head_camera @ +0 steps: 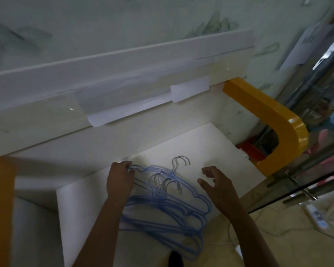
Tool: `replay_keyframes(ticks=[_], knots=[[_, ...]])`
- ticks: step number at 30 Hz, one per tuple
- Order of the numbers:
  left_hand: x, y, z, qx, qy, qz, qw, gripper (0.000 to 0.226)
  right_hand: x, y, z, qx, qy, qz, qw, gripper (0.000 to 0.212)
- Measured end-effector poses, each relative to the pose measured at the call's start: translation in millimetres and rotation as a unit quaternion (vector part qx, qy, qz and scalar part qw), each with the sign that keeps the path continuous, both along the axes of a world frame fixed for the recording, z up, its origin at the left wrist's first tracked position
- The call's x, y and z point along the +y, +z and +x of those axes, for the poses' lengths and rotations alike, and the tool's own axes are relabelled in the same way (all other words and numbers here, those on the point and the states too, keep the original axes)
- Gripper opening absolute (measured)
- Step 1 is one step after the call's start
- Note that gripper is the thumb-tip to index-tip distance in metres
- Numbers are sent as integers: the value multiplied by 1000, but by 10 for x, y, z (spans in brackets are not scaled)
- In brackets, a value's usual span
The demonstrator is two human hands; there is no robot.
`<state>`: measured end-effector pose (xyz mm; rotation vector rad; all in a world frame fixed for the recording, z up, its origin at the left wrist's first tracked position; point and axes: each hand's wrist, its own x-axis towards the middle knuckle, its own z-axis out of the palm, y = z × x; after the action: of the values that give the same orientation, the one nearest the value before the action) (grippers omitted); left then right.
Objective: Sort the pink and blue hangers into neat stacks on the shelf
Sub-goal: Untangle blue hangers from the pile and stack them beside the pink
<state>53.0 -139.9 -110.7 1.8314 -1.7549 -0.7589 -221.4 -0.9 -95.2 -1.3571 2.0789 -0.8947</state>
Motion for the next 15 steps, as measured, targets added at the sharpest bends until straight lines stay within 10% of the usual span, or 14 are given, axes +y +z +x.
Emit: replay_keyframes(ticks=[8, 15], knots=[[41, 32, 205, 8, 0, -23, 1000, 12, 18, 22, -52, -7, -10, 6, 1000, 36], [356, 133, 376, 207, 42, 62, 976, 17, 191, 26, 71, -11, -5, -6, 1000, 30]])
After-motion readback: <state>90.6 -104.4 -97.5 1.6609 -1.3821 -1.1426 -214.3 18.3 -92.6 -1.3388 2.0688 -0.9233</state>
